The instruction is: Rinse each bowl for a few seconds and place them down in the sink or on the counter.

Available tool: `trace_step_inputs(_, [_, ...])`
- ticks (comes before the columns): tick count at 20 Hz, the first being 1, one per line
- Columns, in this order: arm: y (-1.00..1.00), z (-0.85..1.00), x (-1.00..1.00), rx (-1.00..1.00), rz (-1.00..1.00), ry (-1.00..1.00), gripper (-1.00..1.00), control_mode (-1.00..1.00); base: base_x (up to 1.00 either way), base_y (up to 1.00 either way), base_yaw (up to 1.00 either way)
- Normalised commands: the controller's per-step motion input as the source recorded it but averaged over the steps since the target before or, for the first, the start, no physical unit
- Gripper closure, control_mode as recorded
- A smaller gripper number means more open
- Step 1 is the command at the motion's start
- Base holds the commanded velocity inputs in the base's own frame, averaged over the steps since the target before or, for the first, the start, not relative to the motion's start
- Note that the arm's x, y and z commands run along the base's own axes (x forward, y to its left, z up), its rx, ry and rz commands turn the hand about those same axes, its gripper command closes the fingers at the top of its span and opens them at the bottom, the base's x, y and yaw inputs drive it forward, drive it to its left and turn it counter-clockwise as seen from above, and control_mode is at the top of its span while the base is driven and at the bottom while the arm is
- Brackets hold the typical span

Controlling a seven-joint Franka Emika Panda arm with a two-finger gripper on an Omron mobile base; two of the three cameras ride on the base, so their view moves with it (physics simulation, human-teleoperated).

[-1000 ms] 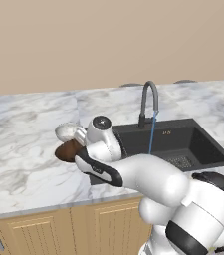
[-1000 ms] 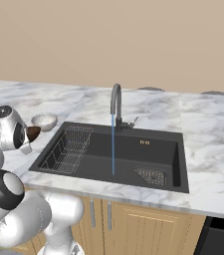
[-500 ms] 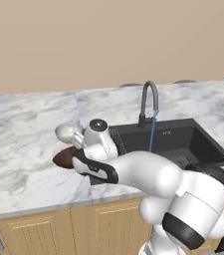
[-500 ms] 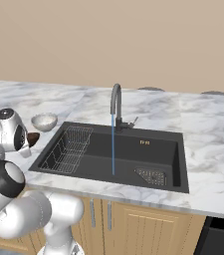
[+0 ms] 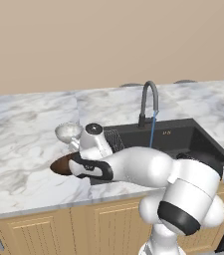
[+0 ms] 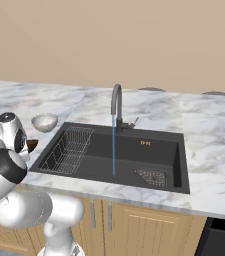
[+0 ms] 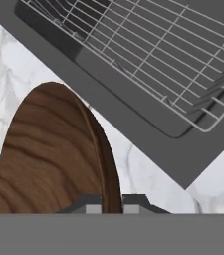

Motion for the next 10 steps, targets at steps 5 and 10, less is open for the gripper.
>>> trace_step_inputs(5, [0.1,-0.27,0.0,-0.01,0.03,0.04,1.0,-1.0,0.0,0.0,0.0])
trace_step_inputs(10, [0.04,-0.31,0.0,-0.04,0.03,0.05,1.0,-1.0,0.0,0.0,0.0])
